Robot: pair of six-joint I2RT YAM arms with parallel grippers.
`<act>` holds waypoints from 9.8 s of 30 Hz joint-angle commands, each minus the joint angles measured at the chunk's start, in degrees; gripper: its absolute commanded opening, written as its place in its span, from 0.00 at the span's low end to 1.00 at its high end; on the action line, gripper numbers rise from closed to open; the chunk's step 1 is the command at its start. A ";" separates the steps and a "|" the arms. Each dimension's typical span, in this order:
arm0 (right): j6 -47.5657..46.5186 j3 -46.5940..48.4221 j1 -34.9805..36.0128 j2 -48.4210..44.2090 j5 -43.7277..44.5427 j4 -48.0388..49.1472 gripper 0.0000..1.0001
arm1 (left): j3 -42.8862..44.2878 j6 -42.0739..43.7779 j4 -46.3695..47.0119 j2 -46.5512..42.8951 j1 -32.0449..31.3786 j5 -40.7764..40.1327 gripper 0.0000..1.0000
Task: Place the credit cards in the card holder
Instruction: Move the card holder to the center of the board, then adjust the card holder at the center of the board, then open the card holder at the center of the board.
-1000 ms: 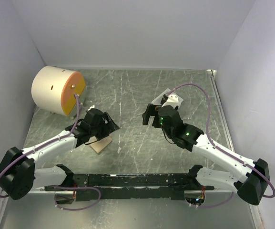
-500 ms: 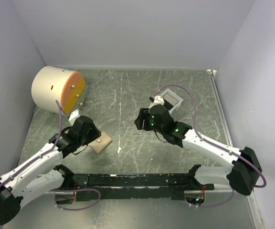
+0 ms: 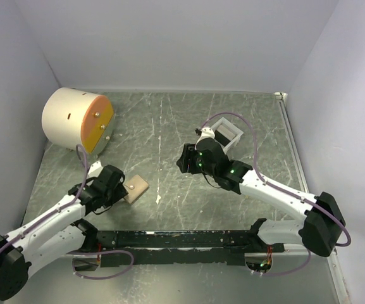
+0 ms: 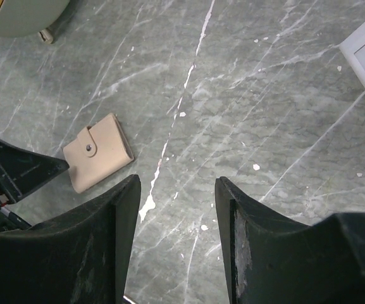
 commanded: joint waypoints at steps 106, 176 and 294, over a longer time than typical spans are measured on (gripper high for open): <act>-21.19 8.99 12.02 31.63 -8.18 6.34 0.39 | -5.07 13.24 44.59 29.36 13.70 50.79 0.21; 2.56 -4.03 1.15 13.29 -6.74 10.25 0.00 | 7.20 22.37 14.02 13.11 13.61 38.23 0.53; 0.09 11.68 13.90 33.95 5.75 6.50 0.62 | 2.04 18.04 21.49 16.90 17.81 40.17 0.38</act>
